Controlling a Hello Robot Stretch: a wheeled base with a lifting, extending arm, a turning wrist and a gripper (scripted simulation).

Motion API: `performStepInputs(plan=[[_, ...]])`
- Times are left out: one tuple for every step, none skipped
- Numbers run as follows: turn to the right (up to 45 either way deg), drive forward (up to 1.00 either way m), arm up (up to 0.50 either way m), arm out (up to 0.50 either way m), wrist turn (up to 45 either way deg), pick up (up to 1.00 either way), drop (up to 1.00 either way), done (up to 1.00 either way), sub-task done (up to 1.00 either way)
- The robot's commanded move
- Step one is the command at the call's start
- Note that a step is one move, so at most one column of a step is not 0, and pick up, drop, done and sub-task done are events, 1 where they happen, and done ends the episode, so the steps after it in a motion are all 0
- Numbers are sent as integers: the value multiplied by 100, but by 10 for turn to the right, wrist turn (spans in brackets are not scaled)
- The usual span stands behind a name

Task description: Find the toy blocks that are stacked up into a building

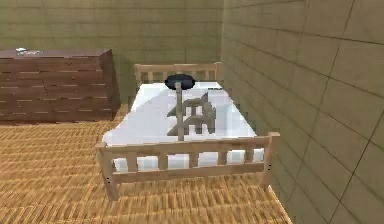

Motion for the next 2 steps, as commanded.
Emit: performStepInputs(plan=[[0,70,0,0,0,0,0,0,0],[0,0,0,0,0,0,0,100,0]])
